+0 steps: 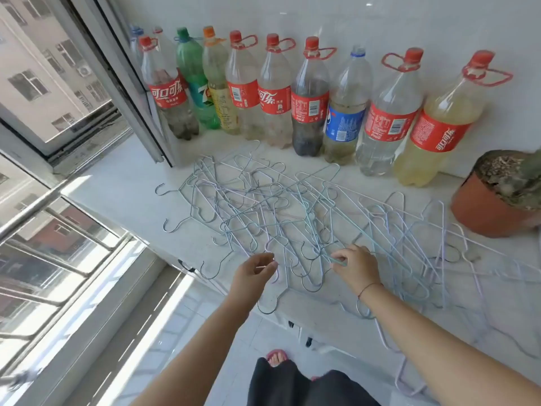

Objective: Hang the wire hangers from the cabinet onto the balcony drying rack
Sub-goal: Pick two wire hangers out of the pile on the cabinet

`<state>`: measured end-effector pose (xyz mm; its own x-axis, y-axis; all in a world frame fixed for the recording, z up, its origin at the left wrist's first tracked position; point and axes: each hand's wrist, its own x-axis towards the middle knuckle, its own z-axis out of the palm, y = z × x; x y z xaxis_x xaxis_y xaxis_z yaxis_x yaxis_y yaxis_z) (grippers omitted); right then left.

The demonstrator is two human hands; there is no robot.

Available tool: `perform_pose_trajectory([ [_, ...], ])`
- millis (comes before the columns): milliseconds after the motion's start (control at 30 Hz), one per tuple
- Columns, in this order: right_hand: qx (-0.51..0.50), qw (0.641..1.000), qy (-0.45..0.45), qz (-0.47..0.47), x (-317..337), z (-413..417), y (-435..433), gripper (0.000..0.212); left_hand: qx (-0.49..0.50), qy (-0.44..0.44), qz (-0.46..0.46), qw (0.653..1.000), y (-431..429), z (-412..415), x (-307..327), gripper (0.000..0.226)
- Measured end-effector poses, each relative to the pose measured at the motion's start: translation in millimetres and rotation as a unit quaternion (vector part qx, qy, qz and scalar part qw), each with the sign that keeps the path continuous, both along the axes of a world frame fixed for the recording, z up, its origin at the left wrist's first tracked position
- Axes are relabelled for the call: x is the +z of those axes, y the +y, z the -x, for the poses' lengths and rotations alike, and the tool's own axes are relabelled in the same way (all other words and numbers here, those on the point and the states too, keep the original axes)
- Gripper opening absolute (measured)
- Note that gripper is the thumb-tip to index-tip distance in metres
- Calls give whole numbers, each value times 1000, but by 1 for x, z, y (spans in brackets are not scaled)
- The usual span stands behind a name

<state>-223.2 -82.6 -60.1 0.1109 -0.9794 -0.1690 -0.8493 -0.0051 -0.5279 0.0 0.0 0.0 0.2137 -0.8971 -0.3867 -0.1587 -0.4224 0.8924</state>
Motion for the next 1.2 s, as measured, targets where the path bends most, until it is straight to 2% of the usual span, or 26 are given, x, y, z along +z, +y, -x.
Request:
perform_pose_trajectory([
  [167,-34,999,-9,30,-4,-3,-3,14,-30,20,-27,999,-27,11,-7,19],
  [233,-68,995,-20,68,-5,-1,-6,17,-37,32,-33,998,-35,16,-11,19],
  [333,-116,989,11,92,-7,0,-12,23,-54,43,-39,997,-42,23,-17,20],
  [467,-130,986,29,103,-10,0,-18,10,-75,58,-47,994,-47,29,-24,18],
  [567,-145,985,10,97,-6,2,-21,6,-80,59,-48,994,-51,28,-28,19],
  [667,-182,976,-39,116,7,7,-24,3,-85,54,-45,994,-59,21,-26,20],
  [767,-204,962,-141,118,29,14,-28,7,-82,39,-35,995,-74,11,-25,19],
  [933,-256,917,-291,95,58,28,-32,7,-92,0,-38,995,-105,6,-22,16],
  [1067,-294,885,-350,88,71,35,-22,12,-154,-12,-92,984,-106,25,-34,12],
  [1200,-302,866,-393,67,84,29,-6,6,-120,29,-76,989,-100,47,-26,16],
])
